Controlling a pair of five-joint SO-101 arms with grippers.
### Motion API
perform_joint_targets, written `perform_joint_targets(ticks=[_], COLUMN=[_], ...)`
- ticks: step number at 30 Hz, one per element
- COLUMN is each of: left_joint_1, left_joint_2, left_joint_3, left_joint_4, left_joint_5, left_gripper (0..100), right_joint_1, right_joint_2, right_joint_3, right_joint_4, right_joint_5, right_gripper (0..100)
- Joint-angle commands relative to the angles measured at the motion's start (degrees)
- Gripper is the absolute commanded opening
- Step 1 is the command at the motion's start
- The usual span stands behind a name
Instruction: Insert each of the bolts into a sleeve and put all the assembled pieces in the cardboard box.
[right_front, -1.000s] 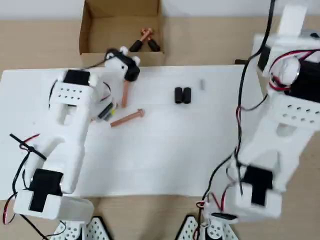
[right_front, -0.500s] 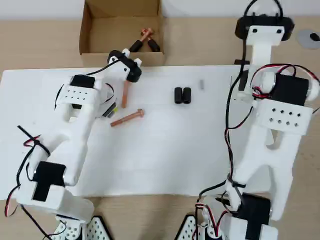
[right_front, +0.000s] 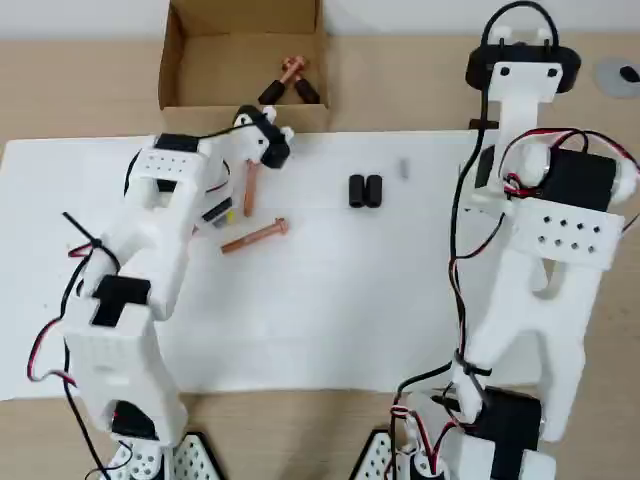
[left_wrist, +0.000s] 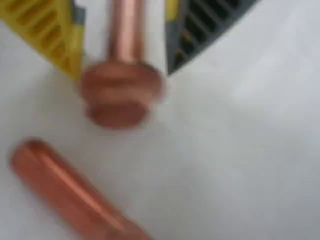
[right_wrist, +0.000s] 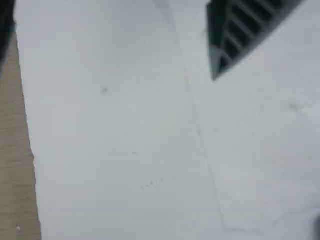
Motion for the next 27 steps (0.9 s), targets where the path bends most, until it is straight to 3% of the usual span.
perform_joint_targets(ticks=[1,6,17,22,27], left_joint_1=[0.0,-0.88,-2.81,-2.55,-2.81], left_joint_2=[2.24,6.73,13.41,13.49,13.67], left_joint_3=[-9.41,-15.3,-15.74,-15.74,-15.3], left_joint_4=[3.16,7.21,10.64,14.07,18.73], left_joint_5=[-0.26,-2.73,-4.4,-4.48,-4.48], left_gripper=[13,13,12,1,2], right_joint_1=[-0.92,-1.1,-1.1,-1.1,-1.1], right_joint_2=[-2.95,-2.95,-2.95,-2.95,-2.95], right_joint_3=[0.04,0.04,-0.31,-0.4,-0.4], right_joint_4=[0.26,0.26,-0.09,0.0,0.18], right_joint_5=[0.44,0.35,0.18,0.18,0.18], right_gripper=[31.4,31.4,31.4,31.4,31.4])
